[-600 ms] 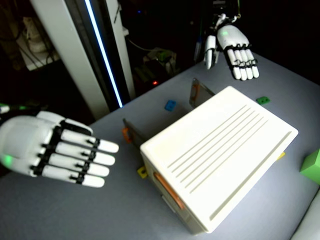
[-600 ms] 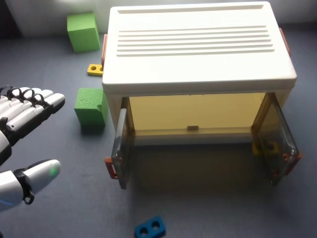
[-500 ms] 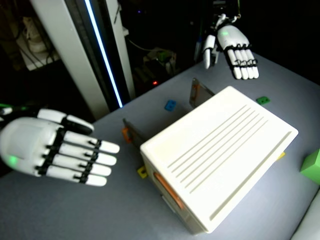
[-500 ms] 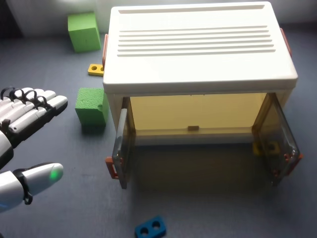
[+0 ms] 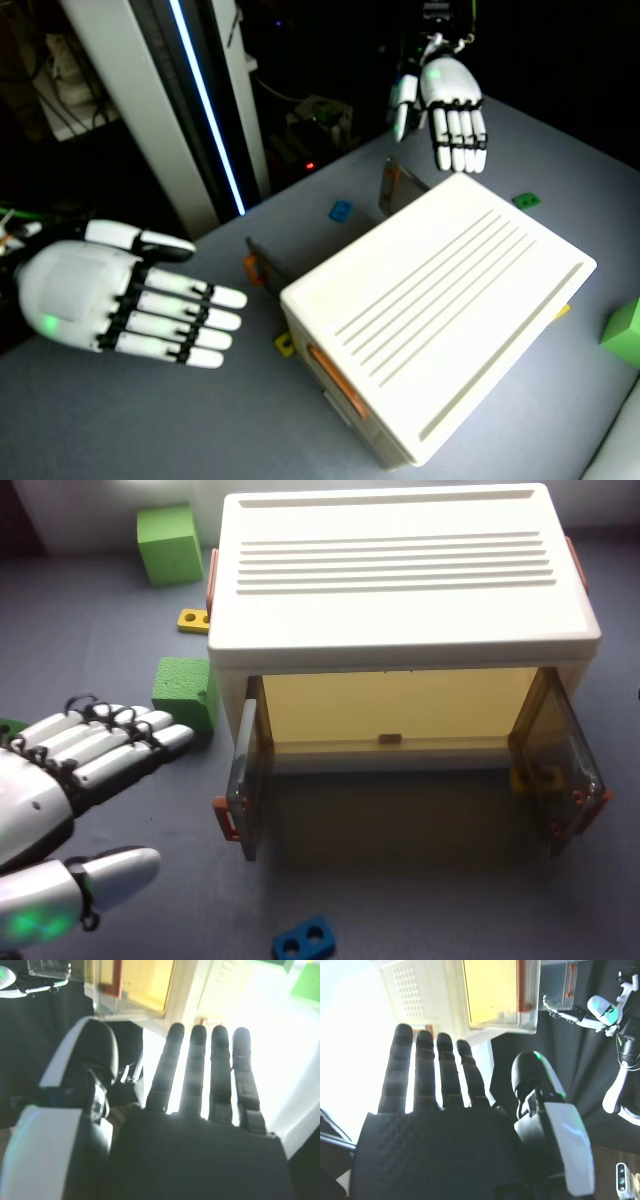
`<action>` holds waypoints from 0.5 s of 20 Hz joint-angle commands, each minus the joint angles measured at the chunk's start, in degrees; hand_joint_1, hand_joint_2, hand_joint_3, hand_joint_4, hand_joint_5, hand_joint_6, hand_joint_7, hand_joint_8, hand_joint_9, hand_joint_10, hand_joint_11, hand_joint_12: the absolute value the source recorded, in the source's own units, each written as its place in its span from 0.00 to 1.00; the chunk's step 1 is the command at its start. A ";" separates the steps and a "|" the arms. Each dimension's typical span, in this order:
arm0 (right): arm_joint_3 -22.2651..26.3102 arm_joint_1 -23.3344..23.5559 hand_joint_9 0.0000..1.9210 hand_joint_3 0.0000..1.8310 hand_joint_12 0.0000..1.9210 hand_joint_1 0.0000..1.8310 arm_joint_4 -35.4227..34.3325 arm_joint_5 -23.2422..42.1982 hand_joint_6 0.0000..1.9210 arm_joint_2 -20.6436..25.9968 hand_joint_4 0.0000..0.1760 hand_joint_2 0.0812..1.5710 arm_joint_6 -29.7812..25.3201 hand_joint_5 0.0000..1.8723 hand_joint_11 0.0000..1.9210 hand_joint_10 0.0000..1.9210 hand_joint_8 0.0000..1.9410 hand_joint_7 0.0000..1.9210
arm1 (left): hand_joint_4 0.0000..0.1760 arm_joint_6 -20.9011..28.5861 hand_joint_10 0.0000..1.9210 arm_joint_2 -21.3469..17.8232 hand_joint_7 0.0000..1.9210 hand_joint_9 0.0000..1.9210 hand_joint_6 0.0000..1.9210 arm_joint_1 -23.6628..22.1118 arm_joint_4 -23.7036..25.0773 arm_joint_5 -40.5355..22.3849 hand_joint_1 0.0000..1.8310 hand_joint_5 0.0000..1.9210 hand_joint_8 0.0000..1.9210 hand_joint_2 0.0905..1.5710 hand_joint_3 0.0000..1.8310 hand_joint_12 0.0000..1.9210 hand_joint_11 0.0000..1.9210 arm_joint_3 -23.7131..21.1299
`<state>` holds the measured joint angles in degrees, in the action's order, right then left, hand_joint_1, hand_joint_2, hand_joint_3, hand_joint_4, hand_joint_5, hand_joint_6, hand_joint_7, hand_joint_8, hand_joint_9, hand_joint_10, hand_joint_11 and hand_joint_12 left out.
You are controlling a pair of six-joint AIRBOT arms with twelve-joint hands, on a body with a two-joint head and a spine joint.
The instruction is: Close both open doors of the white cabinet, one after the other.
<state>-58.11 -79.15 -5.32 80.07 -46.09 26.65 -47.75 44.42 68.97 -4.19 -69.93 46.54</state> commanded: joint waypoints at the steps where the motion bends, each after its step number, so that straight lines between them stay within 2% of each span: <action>1: -0.25 0.27 0.05 0.00 0.00 0.00 -1.22 6.44 0.00 -0.13 0.00 0.92 -0.56 0.05 0.07 0.00 0.00 0.05 | 0.00 0.40 0.00 0.57 0.03 0.03 0.00 -1.11 0.97 -5.65 0.00 0.05 0.00 0.94 0.00 0.19 0.00 0.28; 10: -0.42 0.26 0.04 0.00 0.00 0.00 -1.07 6.09 0.00 -0.41 0.00 0.92 -0.56 0.05 0.05 0.00 0.00 0.05 | 0.00 2.50 0.00 1.97 0.03 0.04 0.00 -4.67 5.56 -2.83 0.00 0.05 0.00 0.93 0.00 0.20 0.00 1.34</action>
<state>-58.24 -79.15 -5.23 79.70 -46.33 26.65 -45.54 46.28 64.93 1.58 -65.93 47.86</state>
